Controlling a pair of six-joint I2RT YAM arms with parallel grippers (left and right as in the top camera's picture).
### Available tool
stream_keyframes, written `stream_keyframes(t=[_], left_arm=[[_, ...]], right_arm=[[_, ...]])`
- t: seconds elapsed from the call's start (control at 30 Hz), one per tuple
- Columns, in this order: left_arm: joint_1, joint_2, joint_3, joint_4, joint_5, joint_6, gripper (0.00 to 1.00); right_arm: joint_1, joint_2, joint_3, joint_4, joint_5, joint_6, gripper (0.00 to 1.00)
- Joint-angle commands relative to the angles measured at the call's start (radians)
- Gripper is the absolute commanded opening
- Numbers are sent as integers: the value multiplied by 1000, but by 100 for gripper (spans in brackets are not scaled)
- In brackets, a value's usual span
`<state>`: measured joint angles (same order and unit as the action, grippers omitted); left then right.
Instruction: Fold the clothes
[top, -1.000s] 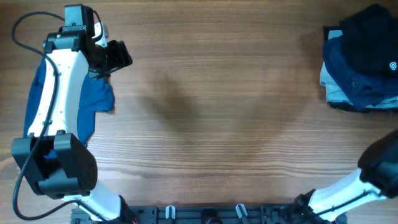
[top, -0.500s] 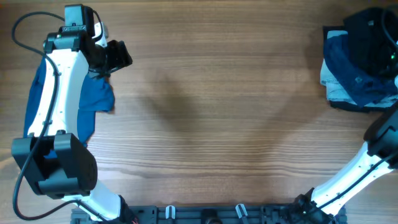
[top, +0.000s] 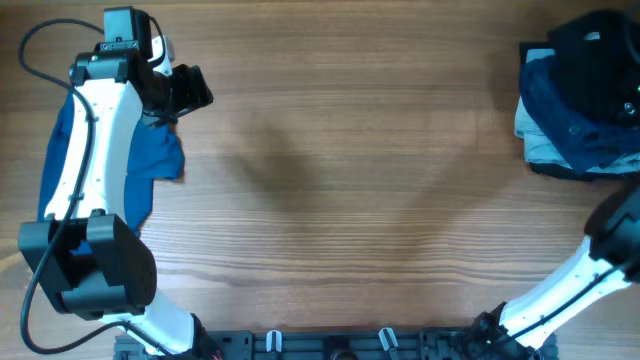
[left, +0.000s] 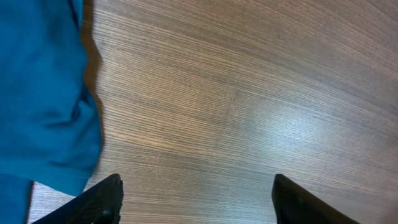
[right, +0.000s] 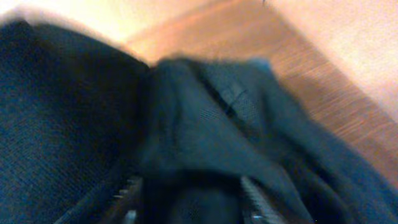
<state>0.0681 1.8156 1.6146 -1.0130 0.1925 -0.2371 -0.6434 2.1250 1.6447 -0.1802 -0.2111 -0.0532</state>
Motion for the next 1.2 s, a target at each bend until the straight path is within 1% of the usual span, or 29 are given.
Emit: stream_keyframes(t=[0.0,0.07,0.2,0.3,0.37,0.43,0.7,0.8,0.93,1.03,1.17], left_arm=[[-1,5,-8,3,13,20,78],[-1,5,-8,5,13,20,78],[-1,5,-8,11,13,20,79],[-1,5,-8,11,13,20,79],[-1,5,-8,11,13,20,79],[-1,5,-8,11,13,20,79],[-1,5,-8,11,13,20,79],[-1,5,-8,11,13,20,79],[-1,5,-8,12,13,20,79],[-1,5,-8,14,13,20,78],[-1,5,-8,14,13,21,83]], right_arm=[[9,-168,-2,2,-73,35,61],[21,-196,-2,3,-132,34,64],[66,-197,-3,-11,-137,14,67],[108,-185,-3,-33,-136,-66,68],[139,-169,-3,-44,-95,-105,69],[176,-111,-3,-57,11,-109,73],[177,157,-3,-62,82,-104,77],[178,205,-3,-74,79,-102,78],[180,197,-3,-71,50,-96,78],[180,162,-1,-68,46,-70,81],[178,82,-1,-68,3,-41,86]])
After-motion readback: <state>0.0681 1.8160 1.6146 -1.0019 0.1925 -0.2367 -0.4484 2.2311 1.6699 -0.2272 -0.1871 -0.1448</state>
